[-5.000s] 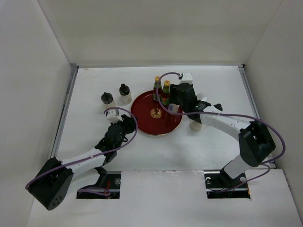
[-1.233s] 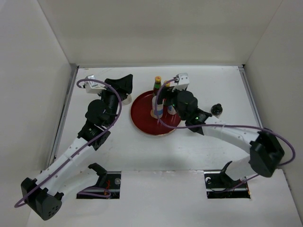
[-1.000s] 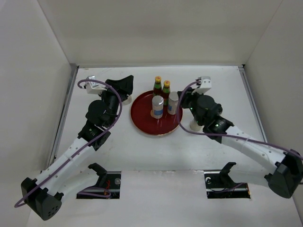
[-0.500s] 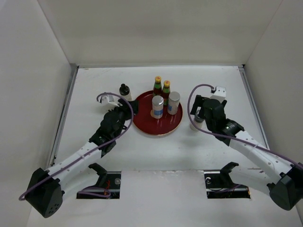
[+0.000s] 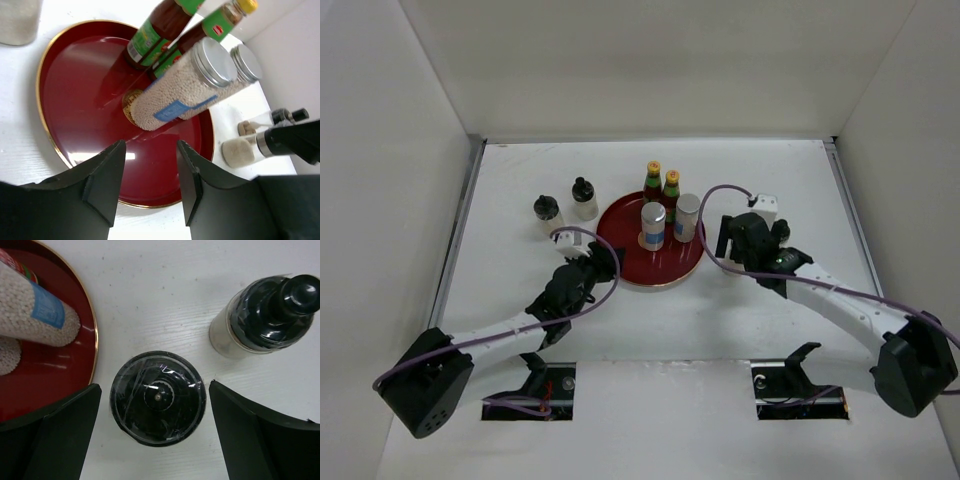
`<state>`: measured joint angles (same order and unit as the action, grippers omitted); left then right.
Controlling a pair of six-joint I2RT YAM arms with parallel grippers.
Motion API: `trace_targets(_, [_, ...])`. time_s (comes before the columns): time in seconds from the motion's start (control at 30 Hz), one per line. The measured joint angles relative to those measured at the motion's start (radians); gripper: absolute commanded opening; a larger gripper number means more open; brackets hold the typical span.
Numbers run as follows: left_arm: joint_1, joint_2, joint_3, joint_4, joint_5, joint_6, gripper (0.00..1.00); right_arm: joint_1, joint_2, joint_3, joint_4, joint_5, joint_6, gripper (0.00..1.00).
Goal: Organize the condiment bottles
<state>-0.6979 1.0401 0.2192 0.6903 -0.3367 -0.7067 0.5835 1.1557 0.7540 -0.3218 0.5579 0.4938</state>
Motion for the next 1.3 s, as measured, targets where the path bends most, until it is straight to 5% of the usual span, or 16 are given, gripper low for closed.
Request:
trace_targets(0.2, [-0.014, 0.002, -0.032, 0.082, 0.004, 0.024, 0.44, -0.002, 0.065, 0.005, -0.002, -0.004, 0.011, 0.59])
trace_targets(0.3, [-0.018, -0.012, -0.039, 0.097, -0.003, 0.031, 0.44, 0.000, 0.066, 0.005, -0.008, 0.023, 0.021, 0.51])
trace_targets(0.8, [-0.040, 0.015, -0.039, 0.130, -0.043, 0.047, 0.46, 0.222, -0.026, 0.133, -0.056, 0.129, 0.002, 0.48])
trace_targets(1.3, [-0.003, 0.010, -0.050, 0.130, -0.059, 0.042, 0.47, 0.350, 0.374, 0.276, 0.219, 0.030, -0.037, 0.48])
